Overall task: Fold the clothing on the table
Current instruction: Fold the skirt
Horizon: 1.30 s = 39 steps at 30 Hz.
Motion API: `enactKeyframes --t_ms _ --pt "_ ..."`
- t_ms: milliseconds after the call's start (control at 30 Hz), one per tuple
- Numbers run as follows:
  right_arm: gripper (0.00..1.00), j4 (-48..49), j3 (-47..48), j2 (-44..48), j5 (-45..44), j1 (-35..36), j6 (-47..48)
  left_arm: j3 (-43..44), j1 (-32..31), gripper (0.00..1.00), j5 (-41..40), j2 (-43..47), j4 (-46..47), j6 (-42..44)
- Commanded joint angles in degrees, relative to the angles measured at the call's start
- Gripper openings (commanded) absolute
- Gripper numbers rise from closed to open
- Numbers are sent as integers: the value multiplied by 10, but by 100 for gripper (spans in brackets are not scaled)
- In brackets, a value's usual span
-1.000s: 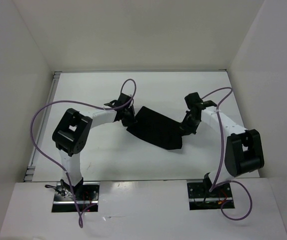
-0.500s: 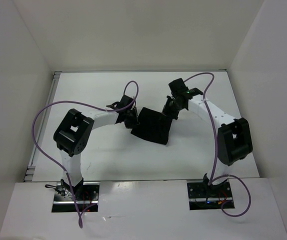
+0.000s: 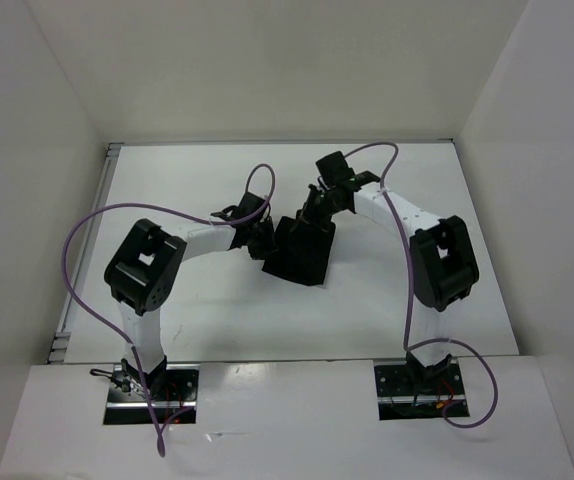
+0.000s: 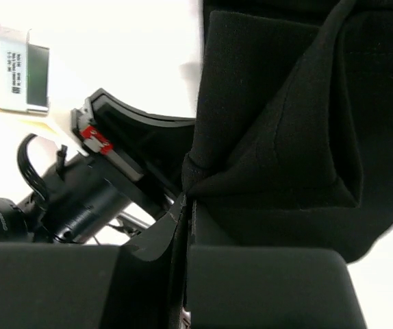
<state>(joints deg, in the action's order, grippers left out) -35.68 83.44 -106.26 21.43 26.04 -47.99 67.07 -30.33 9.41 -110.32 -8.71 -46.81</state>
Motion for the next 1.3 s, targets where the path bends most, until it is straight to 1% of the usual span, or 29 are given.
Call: enactKeyframes --t_ms 0,167,233,400,433,500,533,600,633,667,700,800,833,933,1000,1033,1100,1133,1167,1200,1233,1267 --pt "0 40 42 -18 28 25 -8 -15 -5 0 1 11 -28 0" --pt "0 40 55 -35 34 32 -8 -15 -5 0 -4 11 -28 0" --pt "0 56 42 -41 46 38 -8 -15 -5 0 -4 11 -33 0" --pt "0 56 36 -64 46 43 -8 -15 -5 0 -4 11 -33 0" --pt "2 56 36 -73 39 43 -2 -15 -5 0 -4 11 -33 0" --pt "22 56 30 -80 34 43 3 -15 -5 0 -4 11 -33 0" --pt "36 56 30 -88 34 43 4 -15 -5 0 -4 11 -33 0" --pt "43 56 30 -93 34 43 9 -15 -5 0 -4 11 -39 0" --pt "48 62 30 -93 34 43 9 -15 -5 0 -4 16 -39 0" --pt "48 55 40 -93 34 43 14 -15 -5 0 -4 16 -39 0" --pt "51 55 46 -85 34 43 14 -15 -5 0 -10 16 -44 5" --pt "53 37 73 -48 19 35 26 -15 15 0 -10 39 -52 11" --pt "53 29 90 -37 13 28 26 -15 21 0 -10 55 -59 18" --pt "53 7 95 10 -22 16 26 -5 29 0 -45 93 -89 25" --pt "52 0 66 32 -34 9 26 23 34 0 -62 111 -122 45" --pt "51 0 36 51 -34 0 26 35 34 0 -69 132 -133 51" --pt "49 13 5 67 -51 -7 26 55 46 0 -77 169 -155 61" --pt "47 13 -19 75 -51 -7 26 73 46 1 -83 180 -160 69" --pt "43 13 -31 75 -51 -7 26 82 52 1 -63 190 -160 84" --pt "33 13 -43 80 -58 -7 26 89 61 3 -36 198 -165 93" --pt "26 13 -69 85 -65 -7 26 95 62 3 -8 206 -165 101" --pt "21 13 -85 85 -65 -7 21 95 62 3 49 206 -157 113"
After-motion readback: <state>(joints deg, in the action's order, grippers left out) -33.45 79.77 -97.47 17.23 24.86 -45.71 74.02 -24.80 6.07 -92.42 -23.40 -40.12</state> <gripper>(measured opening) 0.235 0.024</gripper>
